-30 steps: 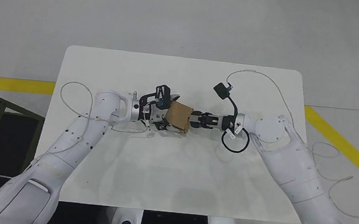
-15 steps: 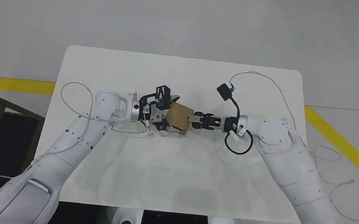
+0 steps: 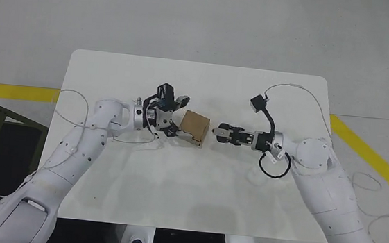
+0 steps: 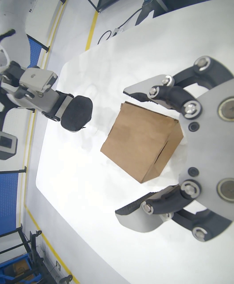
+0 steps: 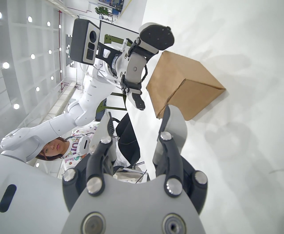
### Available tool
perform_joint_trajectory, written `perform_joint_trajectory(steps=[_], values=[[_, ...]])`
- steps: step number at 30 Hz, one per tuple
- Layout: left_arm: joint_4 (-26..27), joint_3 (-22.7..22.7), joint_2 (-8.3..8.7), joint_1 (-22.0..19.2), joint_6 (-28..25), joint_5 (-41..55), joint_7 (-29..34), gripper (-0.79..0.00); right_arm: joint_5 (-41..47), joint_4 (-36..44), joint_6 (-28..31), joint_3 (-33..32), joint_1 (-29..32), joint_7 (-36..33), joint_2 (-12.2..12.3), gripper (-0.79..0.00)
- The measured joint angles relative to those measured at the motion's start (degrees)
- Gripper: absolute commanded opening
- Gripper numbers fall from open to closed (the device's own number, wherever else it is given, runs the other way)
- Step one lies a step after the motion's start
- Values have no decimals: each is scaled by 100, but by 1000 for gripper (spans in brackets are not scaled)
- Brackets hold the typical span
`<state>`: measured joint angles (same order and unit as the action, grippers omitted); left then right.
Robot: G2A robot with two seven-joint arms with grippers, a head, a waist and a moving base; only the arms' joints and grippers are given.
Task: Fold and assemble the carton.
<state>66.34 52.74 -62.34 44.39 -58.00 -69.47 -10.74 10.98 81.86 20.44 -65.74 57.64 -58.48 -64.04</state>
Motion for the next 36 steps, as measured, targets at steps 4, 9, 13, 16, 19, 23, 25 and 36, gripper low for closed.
perform_joint_trajectory(steps=[4, 9, 13, 16, 19, 23, 25, 36], values=[[232, 329, 163, 131, 0, 402, 204, 0, 16, 3, 598, -227, 100, 43, 48, 0], [447, 785, 292, 303, 124, 679, 472, 0, -259, -87, 1437, -547, 161, 313, 110, 0], [558, 1131, 377, 392, 208, 891, 748, 0, -748, -233, 2356, -994, 247, 837, 181, 0], [569, 1378, 435, 393, 229, 1081, 968, 0, -1197, -362, 2892, -1349, 303, 1335, 227, 0], [571, 1609, 487, 398, 265, 1255, 1142, 0, -1716, -444, 3244, -1668, 327, 1866, 259, 0], [580, 1874, 551, 422, 295, 1436, 1338, 0, -2397, -509, 3390, -2015, 316, 2523, 284, 0], [596, 2001, 584, 422, 284, 1495, 1459, 0, -2665, -530, 3233, -2158, 308, 2810, 295, 0], [713, 2608, 726, 448, 414, 1784, 1721, 0, -4206, 41, 2818, -2799, 483, 3839, 386, 0]])
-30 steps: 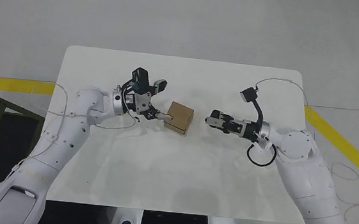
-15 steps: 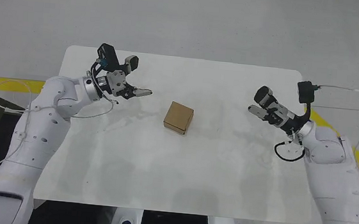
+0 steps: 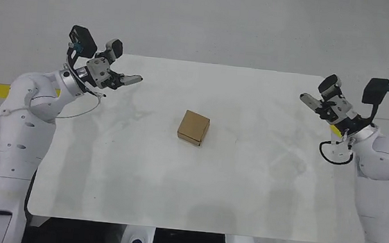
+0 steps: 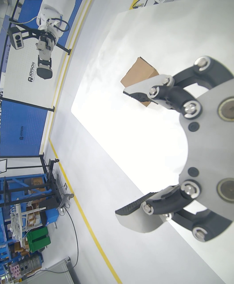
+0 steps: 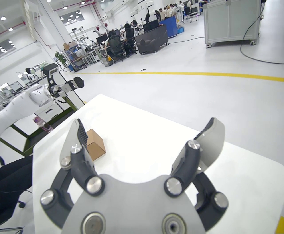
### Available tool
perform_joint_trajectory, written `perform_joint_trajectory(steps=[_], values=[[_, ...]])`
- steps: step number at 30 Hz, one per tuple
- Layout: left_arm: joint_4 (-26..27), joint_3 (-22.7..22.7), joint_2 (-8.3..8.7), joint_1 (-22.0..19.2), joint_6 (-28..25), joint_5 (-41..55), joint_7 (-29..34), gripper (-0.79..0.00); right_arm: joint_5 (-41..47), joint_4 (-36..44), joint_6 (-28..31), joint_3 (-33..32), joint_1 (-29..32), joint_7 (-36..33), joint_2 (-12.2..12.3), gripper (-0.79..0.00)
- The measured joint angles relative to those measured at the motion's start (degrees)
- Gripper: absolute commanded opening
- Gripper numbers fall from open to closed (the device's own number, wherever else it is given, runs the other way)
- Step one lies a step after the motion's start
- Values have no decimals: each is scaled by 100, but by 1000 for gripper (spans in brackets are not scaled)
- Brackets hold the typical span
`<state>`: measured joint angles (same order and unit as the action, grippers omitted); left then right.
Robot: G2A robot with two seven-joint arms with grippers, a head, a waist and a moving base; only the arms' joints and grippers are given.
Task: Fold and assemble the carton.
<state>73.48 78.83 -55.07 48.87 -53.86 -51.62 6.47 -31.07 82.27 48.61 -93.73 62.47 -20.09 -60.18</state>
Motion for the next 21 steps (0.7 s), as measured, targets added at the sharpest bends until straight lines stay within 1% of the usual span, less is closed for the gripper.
perform_joint_trajectory(steps=[4, 21], values=[[63, 91, 18, 52, 105, 175, 55, 0, -319, 117, -130, -32, 35, 124, 18, 0], [62, 89, 18, 51, 103, 173, 56, -1, -329, 131, -153, -24, 30, 101, 21, 0]])
